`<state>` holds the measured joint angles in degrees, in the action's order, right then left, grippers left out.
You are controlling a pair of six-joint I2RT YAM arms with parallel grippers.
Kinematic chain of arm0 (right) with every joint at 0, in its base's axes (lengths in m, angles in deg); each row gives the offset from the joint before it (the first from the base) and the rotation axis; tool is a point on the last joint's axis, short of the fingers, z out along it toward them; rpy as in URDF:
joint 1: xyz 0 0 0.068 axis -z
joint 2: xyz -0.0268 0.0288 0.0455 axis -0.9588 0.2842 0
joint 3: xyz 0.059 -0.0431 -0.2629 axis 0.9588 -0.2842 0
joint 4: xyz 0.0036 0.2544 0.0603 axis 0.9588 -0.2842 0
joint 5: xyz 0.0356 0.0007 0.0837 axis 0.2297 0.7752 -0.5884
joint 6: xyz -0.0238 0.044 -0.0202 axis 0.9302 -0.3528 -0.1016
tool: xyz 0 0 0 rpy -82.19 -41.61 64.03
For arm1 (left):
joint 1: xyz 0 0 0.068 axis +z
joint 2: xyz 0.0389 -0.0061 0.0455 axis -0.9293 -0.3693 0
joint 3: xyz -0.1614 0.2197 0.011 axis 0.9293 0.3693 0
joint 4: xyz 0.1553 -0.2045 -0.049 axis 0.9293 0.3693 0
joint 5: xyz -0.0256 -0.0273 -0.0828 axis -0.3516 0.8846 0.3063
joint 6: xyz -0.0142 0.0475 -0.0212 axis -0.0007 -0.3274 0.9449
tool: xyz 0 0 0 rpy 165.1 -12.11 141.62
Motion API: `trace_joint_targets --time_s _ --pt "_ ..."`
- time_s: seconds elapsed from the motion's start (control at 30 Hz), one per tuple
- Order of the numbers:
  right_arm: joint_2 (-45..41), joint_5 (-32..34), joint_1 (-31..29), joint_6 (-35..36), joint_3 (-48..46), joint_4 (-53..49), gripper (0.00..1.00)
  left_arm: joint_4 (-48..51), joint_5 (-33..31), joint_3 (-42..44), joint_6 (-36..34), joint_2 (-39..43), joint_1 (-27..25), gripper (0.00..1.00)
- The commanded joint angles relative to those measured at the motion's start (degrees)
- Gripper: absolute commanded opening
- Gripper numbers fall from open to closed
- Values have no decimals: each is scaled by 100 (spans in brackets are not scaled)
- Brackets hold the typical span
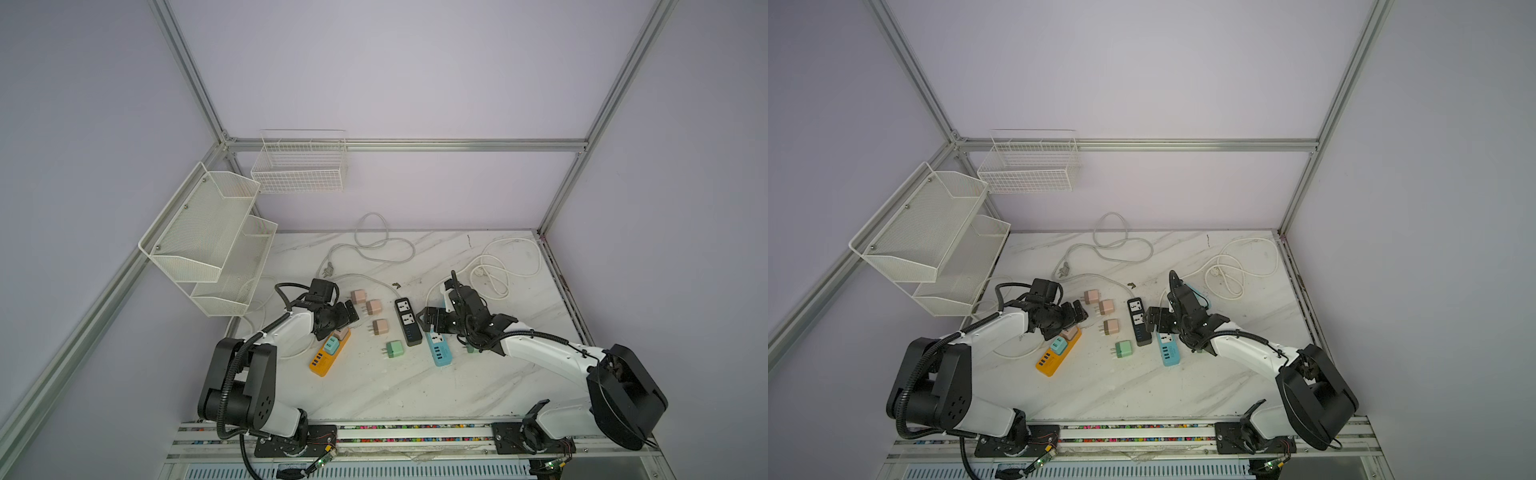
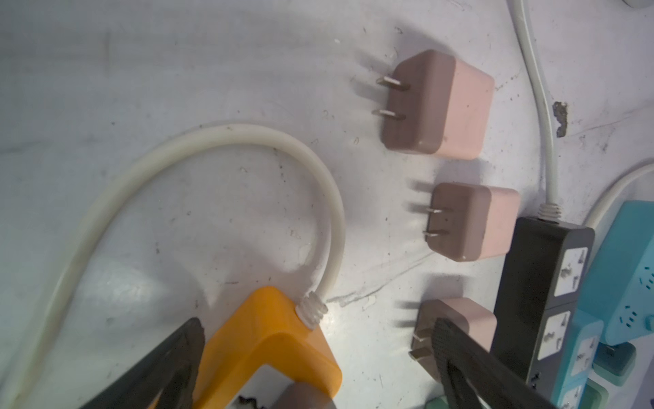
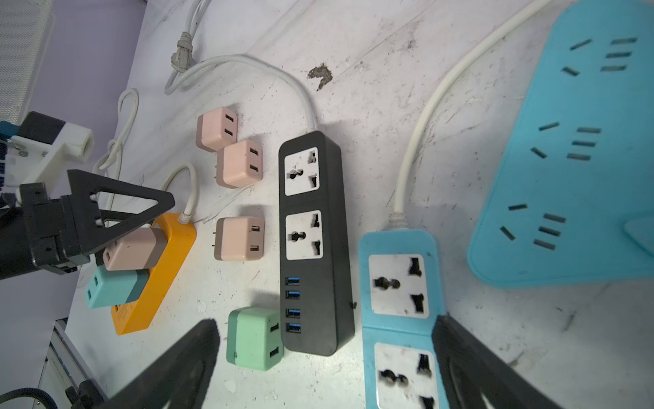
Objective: Pull the plug off the socket
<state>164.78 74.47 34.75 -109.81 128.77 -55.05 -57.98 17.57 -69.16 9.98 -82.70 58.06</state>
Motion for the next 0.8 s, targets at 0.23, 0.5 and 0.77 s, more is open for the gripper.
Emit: trace_joint_targets --time_s 0.23,0.5,0.77 --pt "89 63 -37 21 186 46 98 -358 671 -29 363 277 -374 100" --pt "177 -9 -174 312 304 -6 97 -196 808 -266 274 352 -565 100" --pt "388 155 -492 573 711 -126 97 551 53 -489 -51 1319 -445 100"
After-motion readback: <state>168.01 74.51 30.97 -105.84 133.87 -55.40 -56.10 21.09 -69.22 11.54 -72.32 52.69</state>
